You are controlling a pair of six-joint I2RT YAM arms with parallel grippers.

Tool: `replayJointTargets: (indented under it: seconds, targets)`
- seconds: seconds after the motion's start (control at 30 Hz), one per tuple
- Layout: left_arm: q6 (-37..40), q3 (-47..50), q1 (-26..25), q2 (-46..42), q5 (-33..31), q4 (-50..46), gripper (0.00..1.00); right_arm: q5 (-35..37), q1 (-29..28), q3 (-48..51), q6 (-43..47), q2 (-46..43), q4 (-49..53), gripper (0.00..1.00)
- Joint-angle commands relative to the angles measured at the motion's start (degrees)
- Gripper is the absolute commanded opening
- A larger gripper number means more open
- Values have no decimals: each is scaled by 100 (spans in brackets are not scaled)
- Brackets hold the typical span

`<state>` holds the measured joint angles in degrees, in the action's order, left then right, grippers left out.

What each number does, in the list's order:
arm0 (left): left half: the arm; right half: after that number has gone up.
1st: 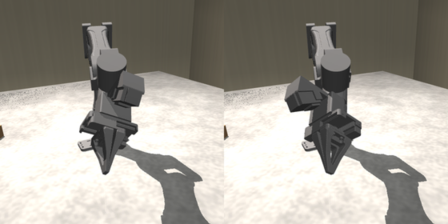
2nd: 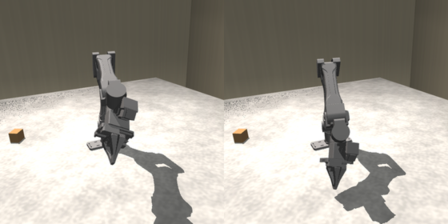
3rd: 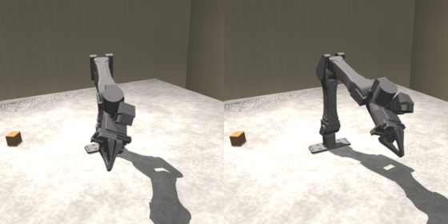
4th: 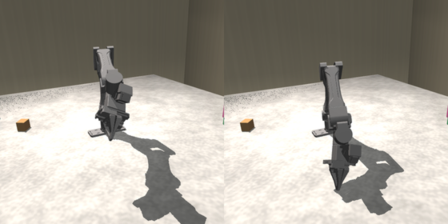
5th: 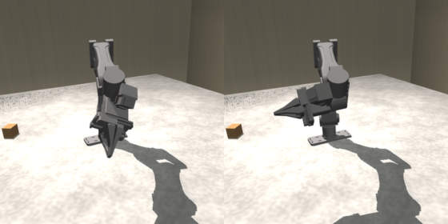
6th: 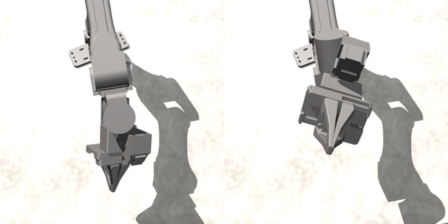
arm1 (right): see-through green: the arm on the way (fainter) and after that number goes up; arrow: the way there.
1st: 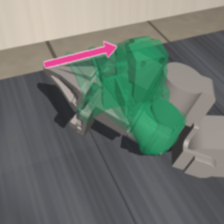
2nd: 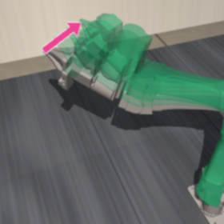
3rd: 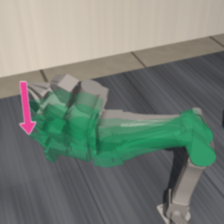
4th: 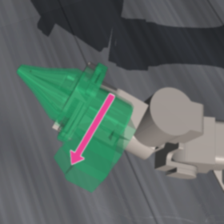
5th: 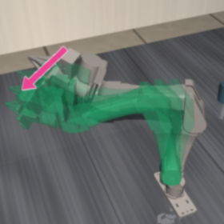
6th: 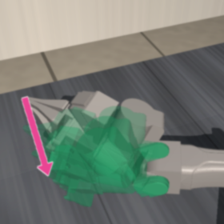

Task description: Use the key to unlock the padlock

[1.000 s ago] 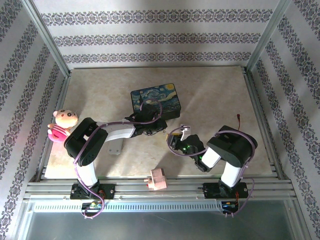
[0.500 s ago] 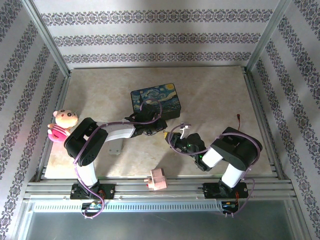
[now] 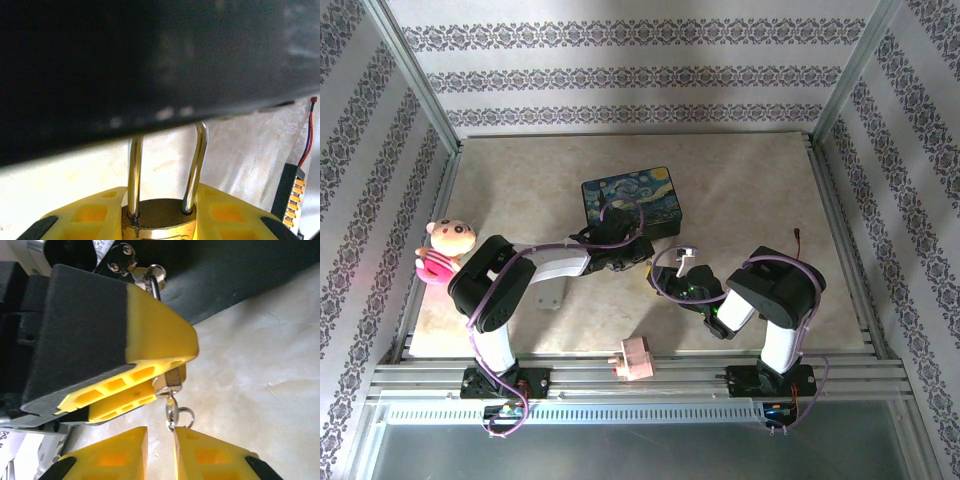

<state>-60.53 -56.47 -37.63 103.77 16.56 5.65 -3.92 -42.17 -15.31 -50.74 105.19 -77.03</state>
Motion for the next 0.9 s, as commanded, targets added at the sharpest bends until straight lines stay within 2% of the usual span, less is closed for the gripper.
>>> replayJointTargets:
  seconds: [0.0, 0.33, 0.5, 0.87]
  targets:
    - [-319, 34, 90, 2, 402, 345, 20, 66, 76, -113, -135, 133, -233, 21]
    - [-301, -2, 94, 36, 470, 319, 20, -38, 157, -304, -40, 122, -233, 18]
    - [-267, -26, 92, 11, 463, 296, 20, -116, 196, -384, -76, 212, -233, 1]
    - [-257, -22, 89, 65, 573, 327, 20, -196, 253, -577, -71, 170, -241, 0]
